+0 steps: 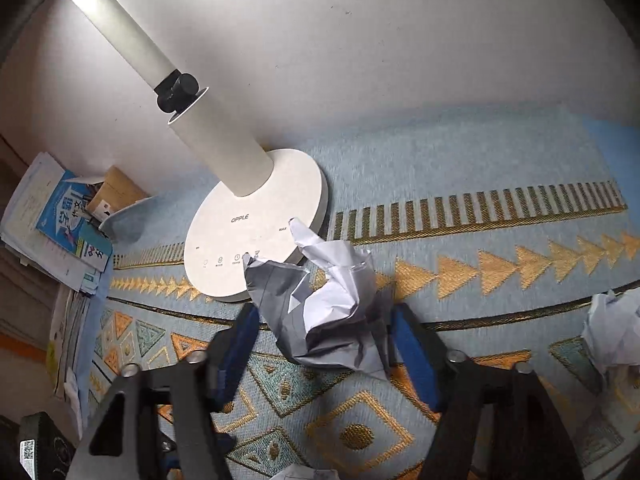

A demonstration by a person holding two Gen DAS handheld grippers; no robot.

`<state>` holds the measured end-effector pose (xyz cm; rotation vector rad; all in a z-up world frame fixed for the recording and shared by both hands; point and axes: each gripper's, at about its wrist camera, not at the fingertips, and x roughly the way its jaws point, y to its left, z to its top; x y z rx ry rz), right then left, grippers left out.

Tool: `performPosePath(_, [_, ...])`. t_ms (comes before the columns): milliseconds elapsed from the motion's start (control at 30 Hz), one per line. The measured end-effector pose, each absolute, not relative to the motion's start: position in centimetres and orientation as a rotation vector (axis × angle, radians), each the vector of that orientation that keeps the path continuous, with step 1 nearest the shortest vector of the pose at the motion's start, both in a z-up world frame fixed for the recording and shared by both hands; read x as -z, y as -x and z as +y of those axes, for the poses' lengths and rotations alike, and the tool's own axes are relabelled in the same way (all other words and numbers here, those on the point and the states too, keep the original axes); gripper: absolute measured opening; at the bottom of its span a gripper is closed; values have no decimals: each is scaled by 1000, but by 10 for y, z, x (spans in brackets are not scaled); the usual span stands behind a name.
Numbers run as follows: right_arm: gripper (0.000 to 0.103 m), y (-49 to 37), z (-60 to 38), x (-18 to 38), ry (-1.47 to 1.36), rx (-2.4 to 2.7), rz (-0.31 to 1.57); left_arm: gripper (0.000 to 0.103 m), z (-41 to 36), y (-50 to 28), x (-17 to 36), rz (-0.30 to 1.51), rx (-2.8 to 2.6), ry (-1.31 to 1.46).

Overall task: Organize objects
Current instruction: 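Grasp a paper ball with the left tool while the right tool grasps another paper ball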

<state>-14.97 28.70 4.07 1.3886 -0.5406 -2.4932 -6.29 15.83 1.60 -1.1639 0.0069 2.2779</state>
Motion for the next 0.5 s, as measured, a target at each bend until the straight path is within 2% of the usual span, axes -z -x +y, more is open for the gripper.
performPosePath(33, [45, 147, 288, -39, -1372, 2492, -558, 80, 162, 64, -13, 14, -2251, 1192])
performPosePath(67, [45, 145, 289, -39, -1352, 2497, -571, 80, 165, 63, -14, 34, -2257, 1182])
performPosePath(133, [44, 138, 292, -46, -1321, 2511, -576, 61, 168, 62, -13, 21, -2221, 1173])
performPosePath(167, [44, 133, 294, -51, -1300, 2521, -585, 58, 170, 61, -14, 24, -2220, 1170])
performPosePath(200, [44, 128, 296, -56, -1282, 2529, -600, 45, 170, 60, -14, 14, -2204, 1162])
performPosePath(233, [44, 122, 298, -61, -1265, 2537, -616, 40, 170, 58, -15, 1, -2187, 1149])
performPosePath(500, [45, 31, 280, -104, -1135, 2599, -585, 40, 138, 16, -30, -31, -2311, 1091])
